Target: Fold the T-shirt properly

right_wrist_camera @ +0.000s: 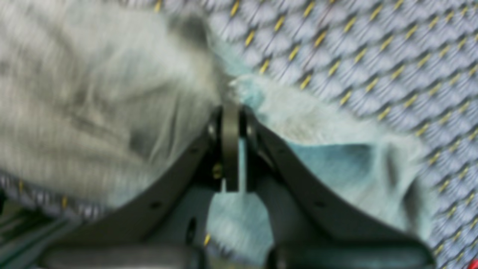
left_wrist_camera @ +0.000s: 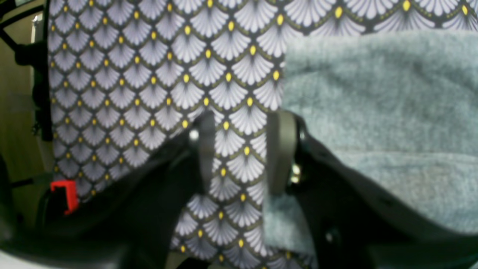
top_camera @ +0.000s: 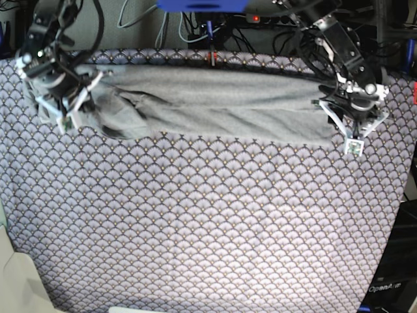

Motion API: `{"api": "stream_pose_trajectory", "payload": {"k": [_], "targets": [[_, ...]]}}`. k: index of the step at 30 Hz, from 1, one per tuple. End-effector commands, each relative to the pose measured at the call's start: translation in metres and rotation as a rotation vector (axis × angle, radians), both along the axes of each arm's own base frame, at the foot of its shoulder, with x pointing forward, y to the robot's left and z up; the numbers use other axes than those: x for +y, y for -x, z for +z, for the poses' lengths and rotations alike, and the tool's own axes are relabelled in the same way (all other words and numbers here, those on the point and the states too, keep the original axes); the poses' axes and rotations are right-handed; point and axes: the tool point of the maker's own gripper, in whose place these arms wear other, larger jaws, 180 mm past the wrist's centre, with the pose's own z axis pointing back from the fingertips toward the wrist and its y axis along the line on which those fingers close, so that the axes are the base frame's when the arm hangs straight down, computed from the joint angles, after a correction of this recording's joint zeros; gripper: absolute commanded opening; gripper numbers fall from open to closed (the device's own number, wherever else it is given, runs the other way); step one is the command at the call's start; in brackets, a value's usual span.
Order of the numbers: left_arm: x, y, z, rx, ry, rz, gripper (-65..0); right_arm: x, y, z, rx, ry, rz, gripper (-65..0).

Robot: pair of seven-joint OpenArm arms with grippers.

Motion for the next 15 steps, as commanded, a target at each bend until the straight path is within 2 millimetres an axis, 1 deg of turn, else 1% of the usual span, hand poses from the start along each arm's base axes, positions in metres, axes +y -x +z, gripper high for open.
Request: {"api": "stream_pose_trajectory", "payload": {"k": [1,6,8,11,15], "targets": [[0.002,-0.009,0.011,-0.045,-0.009,-0.004,-42.4,0.002,-0.006,0.012,-0.062,-0.019,0.008,-65.0],[0.002,-0.009,0.011,-0.046,-0.008,-0.004,-42.4,0.007,0.014,0.005,-0.067,-0.052,0.011,-65.0],[0.002,-0.009,0.011,-0.045,-0.009,-0.004,-42.4,0.013,0.022,0.003,-0.075,-0.078,0.002,-65.0],[0.002,-0.009,0.011,-0.044,-0.010,-0.003,-42.4,0.008,0.031,0.003,-0.099,-0.099,-0.042,-65.0],[0.002,-0.008,0.010,-0.041,-0.010,-0.003,-42.4,0.009,0.040,0.002,-0.110,-0.112,-0.053,-65.0]]}}
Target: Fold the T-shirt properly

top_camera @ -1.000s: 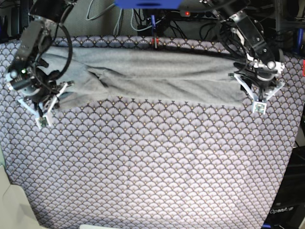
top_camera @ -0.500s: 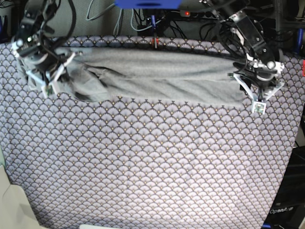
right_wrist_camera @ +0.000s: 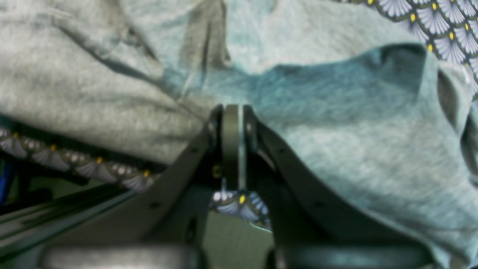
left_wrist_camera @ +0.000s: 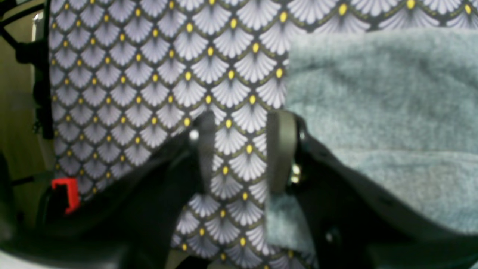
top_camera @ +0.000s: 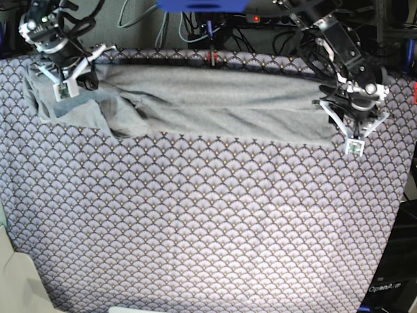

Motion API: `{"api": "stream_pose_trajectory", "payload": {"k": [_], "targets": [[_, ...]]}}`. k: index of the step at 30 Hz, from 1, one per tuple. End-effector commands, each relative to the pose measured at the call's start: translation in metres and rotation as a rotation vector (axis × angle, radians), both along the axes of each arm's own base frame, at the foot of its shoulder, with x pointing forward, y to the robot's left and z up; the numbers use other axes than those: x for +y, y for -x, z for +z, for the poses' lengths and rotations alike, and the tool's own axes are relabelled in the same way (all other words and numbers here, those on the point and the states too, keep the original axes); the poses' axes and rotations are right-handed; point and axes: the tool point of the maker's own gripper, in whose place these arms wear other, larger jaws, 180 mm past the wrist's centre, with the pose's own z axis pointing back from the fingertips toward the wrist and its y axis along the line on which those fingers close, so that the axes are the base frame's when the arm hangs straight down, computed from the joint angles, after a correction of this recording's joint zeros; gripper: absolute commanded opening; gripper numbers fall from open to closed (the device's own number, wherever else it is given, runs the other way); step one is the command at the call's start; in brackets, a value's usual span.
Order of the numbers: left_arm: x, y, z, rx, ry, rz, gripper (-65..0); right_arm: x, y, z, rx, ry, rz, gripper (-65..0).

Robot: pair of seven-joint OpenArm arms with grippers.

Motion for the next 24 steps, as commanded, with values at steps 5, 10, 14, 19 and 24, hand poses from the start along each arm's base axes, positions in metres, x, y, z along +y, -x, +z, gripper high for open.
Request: {"api": "stream_pose_trajectory", "payload": {"k": [5,10,14,19,24], "targets": [[0.002,-0.007,0.009,-0.040,-0.009,-0.003,-42.4,0.000,-0.003,0.008,-0.035,-0.005,0.005,-65.0],[0.002,-0.006,0.009,-0.038,-0.009,-0.002,-42.4,-0.004,-0.002,0.008,-0.032,0.000,-0.017,-65.0],[0.002,-0.006,0.009,-0.041,-0.006,0.000,-42.4,-0.004,-0.003,0.008,-0.034,0.002,-0.017,-63.3],[-0.001,-0.004,-0.001,-0.016,0.014,-0.003,-42.4,-0.004,-0.003,0.008,-0.034,0.002,-0.017,-52.6],[-0.002,-0.003,-0.006,-0.004,0.024,-0.004,-42.4,-0.004,-0.003,0.008,-0.033,0.001,-0.017,-45.2]]}}
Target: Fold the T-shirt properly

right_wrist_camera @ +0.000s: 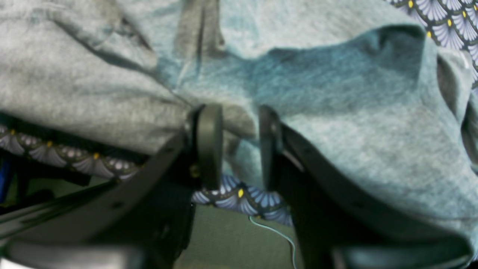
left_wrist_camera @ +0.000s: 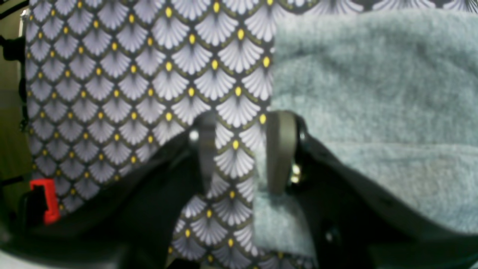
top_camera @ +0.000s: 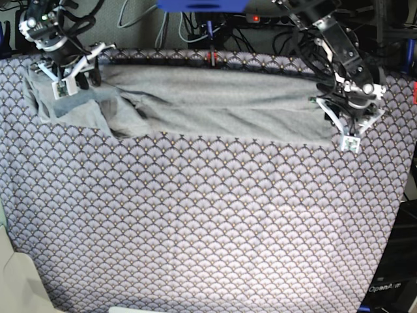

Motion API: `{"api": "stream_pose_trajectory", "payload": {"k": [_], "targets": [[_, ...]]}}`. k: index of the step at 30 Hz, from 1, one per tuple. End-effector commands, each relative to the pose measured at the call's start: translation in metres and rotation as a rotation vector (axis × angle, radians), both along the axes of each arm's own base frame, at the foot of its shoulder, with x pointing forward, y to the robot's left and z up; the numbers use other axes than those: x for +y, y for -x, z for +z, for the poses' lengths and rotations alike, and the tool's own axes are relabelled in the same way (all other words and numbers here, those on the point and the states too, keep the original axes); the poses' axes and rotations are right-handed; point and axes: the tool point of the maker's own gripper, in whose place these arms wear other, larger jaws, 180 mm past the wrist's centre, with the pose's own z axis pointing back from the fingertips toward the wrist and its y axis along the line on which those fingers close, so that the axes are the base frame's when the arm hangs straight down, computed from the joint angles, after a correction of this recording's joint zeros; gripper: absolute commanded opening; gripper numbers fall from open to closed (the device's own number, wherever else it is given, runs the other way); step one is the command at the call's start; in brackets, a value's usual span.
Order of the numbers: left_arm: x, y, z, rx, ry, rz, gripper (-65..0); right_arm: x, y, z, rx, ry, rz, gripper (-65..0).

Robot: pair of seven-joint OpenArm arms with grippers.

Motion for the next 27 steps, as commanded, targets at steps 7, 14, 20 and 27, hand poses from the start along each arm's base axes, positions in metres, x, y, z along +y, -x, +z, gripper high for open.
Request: {"api": "stream_pose_trajectory", "payload": {"k": [7,14,20,27], "targets": [[0.003,-0.008,0.010,-0.044,-0.008,-0.001,-42.4,-0.006,-0.008,0.007,-0.027,0.055,0.024,-40.5],[0.002,-0.009,0.010,-0.044,-0.008,-0.004,-42.4,-0.029,-0.016,0.003,0.010,0.237,0.036,-40.6],[0.002,-0.009,0.010,-0.044,-0.008,-0.004,-42.4,-0.032,-0.023,0.011,-0.048,0.284,0.055,-40.6],[0.002,-0.008,0.010,-0.044,-0.008,-0.002,-42.4,-0.021,-0.024,0.014,-0.127,0.310,0.030,-40.3]]}}
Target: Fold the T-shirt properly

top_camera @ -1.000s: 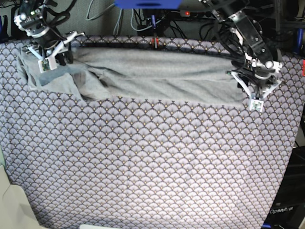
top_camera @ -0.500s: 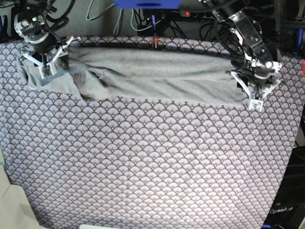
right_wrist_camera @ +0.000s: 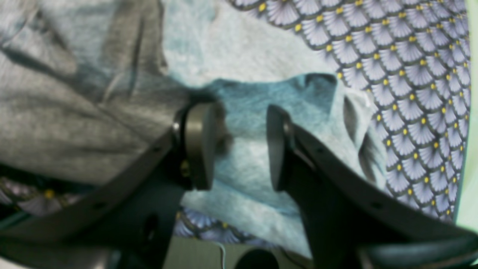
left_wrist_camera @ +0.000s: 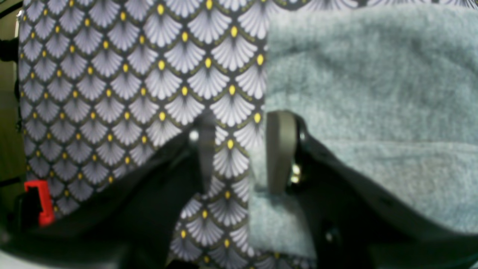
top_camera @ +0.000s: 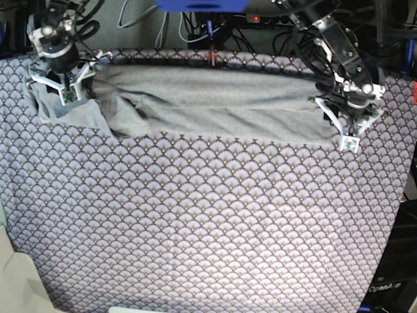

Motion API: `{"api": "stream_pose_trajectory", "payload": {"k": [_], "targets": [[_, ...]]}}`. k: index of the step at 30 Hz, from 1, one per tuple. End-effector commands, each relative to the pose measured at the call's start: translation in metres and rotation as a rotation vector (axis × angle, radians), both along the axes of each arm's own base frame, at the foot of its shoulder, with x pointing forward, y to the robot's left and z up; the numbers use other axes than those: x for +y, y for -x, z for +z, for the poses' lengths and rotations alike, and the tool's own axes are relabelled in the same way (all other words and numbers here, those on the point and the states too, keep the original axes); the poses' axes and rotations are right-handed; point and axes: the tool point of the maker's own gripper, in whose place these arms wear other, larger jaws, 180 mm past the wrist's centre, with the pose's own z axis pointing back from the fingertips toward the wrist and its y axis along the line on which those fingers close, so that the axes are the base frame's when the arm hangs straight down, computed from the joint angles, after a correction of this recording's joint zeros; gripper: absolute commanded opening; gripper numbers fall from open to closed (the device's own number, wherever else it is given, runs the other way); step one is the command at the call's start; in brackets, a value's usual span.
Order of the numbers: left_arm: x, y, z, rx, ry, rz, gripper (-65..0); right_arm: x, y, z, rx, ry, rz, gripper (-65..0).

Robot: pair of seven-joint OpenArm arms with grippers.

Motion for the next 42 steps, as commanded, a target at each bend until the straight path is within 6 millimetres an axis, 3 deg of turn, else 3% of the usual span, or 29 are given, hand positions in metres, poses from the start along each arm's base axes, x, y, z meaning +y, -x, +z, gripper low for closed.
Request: {"api": "stream_pose_trajectory", "payload": {"k": [1,7,14,26,42], "targets": [[0.003,-0.008,0.010,-0.042,-0.011,-0.001,-42.4,0.001,-0.006,0.012,-0.065,-0.002,0.004,-40.3],[0.003,-0.008,0.010,-0.042,-0.011,-0.001,-42.4,0.007,-0.010,0.020,-0.134,0.026,0.031,-40.6],[0.003,-0.008,0.010,-0.042,-0.011,0.000,-42.4,-0.004,-0.006,0.027,-0.180,0.037,0.015,-40.3],[0.003,-0.008,0.010,-0.042,-0.011,0.000,-42.4,0.010,0.015,0.039,-0.275,-0.003,0.090,-40.2],[0.003,-0.002,0.007,-0.029,-0.012,0.000,-42.4,0.020,0.013,0.039,-0.320,0.039,0.204,-40.2]]}}
